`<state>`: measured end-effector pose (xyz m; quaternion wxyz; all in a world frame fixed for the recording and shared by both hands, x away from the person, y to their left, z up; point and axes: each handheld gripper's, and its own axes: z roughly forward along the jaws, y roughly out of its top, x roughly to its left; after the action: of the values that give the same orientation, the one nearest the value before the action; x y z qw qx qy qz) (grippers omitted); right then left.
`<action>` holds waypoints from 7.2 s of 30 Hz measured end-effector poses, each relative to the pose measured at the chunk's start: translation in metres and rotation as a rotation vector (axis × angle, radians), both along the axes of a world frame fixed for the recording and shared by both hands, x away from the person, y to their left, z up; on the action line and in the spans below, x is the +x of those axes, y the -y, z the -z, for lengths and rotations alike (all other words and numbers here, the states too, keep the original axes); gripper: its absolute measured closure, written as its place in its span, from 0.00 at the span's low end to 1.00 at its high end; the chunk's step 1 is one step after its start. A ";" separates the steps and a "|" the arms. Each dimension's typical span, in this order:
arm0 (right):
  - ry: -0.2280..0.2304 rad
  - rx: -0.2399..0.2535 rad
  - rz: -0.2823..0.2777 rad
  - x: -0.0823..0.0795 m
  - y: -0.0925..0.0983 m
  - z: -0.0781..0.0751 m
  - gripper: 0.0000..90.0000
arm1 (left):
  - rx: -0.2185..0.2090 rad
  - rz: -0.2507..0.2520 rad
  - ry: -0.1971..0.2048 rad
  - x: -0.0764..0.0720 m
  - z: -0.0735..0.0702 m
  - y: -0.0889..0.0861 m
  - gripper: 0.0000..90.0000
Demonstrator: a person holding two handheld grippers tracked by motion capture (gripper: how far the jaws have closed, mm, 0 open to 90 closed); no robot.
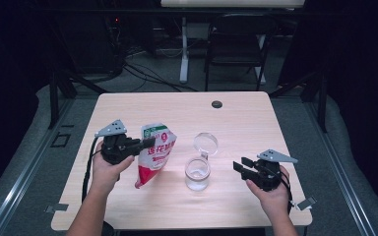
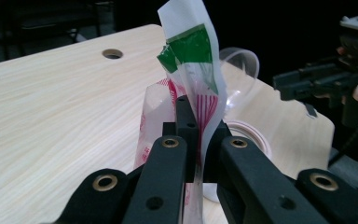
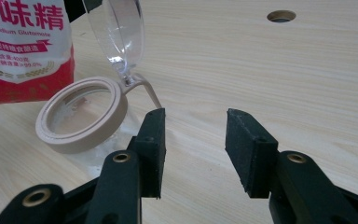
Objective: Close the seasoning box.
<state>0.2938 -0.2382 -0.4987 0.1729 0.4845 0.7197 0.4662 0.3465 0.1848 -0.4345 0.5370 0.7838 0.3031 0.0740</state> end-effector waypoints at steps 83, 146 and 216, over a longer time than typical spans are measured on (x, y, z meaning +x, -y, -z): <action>-0.042 -0.107 -0.648 0.016 -0.152 -0.024 1.00 | 0.228 -0.069 -0.087 -0.067 0.103 0.016 0.43; -0.031 -0.109 -0.619 0.018 -0.150 -0.018 1.00 | 0.395 -0.109 -0.069 -0.049 0.155 0.033 0.17; 0.005 -0.063 -0.620 0.017 -0.147 -0.023 0.99 | 0.386 -0.150 -0.024 -0.051 0.140 0.030 0.64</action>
<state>0.3105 -0.0917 -0.4755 0.0392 0.2352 0.8469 0.4753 0.2960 0.1544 -0.5750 0.3660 0.8483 0.3471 0.1612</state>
